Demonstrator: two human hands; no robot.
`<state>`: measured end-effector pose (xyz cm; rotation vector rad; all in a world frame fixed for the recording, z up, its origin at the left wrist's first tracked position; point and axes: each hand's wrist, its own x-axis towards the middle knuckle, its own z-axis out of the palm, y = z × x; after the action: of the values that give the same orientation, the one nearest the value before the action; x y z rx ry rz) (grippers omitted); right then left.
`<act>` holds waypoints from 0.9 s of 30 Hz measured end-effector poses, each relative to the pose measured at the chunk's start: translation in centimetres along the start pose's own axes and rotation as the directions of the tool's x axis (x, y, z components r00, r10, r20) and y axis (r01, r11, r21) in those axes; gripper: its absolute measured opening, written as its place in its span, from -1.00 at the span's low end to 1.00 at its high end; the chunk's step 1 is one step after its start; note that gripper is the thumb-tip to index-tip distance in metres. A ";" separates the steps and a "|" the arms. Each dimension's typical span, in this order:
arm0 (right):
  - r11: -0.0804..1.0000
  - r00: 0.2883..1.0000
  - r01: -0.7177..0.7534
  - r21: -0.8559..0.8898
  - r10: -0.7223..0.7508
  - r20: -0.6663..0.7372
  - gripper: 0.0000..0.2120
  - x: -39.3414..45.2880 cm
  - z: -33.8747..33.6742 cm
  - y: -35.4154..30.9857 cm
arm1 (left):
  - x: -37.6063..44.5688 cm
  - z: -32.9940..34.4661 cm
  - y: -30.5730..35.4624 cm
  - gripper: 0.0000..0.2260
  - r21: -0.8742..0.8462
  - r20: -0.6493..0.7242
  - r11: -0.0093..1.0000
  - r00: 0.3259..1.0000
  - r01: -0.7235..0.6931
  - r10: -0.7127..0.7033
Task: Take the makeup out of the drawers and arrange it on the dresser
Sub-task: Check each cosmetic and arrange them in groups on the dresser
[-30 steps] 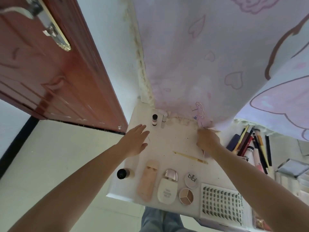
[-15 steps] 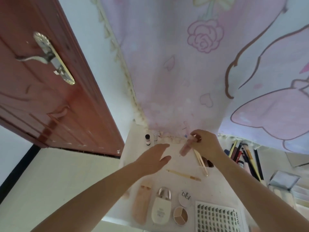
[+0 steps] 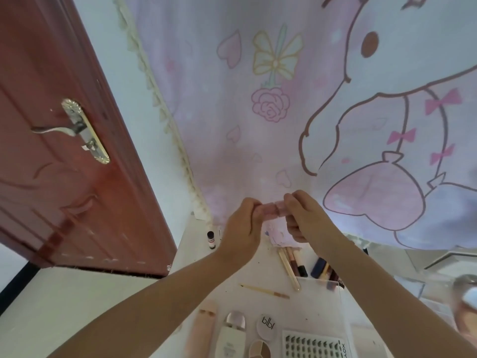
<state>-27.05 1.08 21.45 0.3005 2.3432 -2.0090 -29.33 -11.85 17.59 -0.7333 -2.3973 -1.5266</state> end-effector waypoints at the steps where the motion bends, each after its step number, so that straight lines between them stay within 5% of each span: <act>1: 0.998 0.998 0.064 0.011 -0.064 0.019 -0.77 -0.4 -0.1 -0.3 | -0.1 -0.1 0.6 -0.85 -0.057 0.001 0.998 0.999 0.032 -0.032; 4: 0.914 0.934 0.358 -0.191 -0.348 0.085 -0.83 -1.1 -0.1 -0.1 | -0.2 -0.3 1.9 -0.73 -0.338 0.015 0.920 0.979 0.197 -0.204; 7: 0.807 0.881 0.473 -0.353 -0.437 0.181 -0.80 -1.0 -0.7 0.0 | -0.1 -0.8 2.0 -0.68 -0.375 -0.025 0.889 0.955 0.264 -0.294; 9: 0.823 0.895 0.441 -0.358 -0.370 0.251 -0.80 -0.4 -1.3 -0.3 | -0.2 -1.3 1.8 -0.70 -0.286 -0.017 0.928 0.967 0.239 -0.255; 11: 0.933 0.950 0.254 -0.256 -0.191 0.247 -0.87 0.1 -1.4 -0.8 | -0.5 -1.9 1.5 -0.74 -0.171 -0.014 0.971 0.985 0.169 -0.174; 13: 0.960 0.967 0.110 -0.258 -0.043 0.251 -0.72 0.4 -1.2 -1.2 | -0.8 -2.3 1.4 -0.77 -0.026 0.011 0.997 0.998 0.070 -0.070; 16: 0.930 0.942 0.235 -0.282 -0.147 0.300 -0.76 0.4 -0.9 -1.0 | -0.8 -2.7 1.3 -0.81 0.042 0.040 0.999 0.999 0.007 -0.008; 20: 0.903 0.894 0.383 -0.195 -0.309 0.324 -0.74 0.5 -1.3 -0.9 | 0.2 -3.3 1.2 -0.73 -0.069 0.004 0.987 0.990 0.144 -0.144; 23: 0.977 0.932 0.200 -0.077 -0.165 0.322 -0.91 0.7 -1.1 -1.3 | 0.5 -3.5 1.2 -0.71 -0.077 0.007 0.983 0.986 0.166 -0.166; 25: 0.993 0.940 0.050 -0.109 -0.010 0.342 -0.68 1.0 -1.0 -1.4 | 0.5 -3.6 1.2 -0.72 -0.038 0.017 0.988 0.989 0.149 -0.148; 27: 0.990 0.930 0.047 -0.130 0.004 0.368 -0.66 1.1 -1.0 -1.1 | 0.5 -3.7 1.0 -0.73 -0.007 0.039 0.991 0.990 0.134 -0.133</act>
<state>-28.28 1.99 22.54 -0.1033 2.2328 -1.7176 -29.53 -14.62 20.23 -0.6210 -2.5153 -1.5886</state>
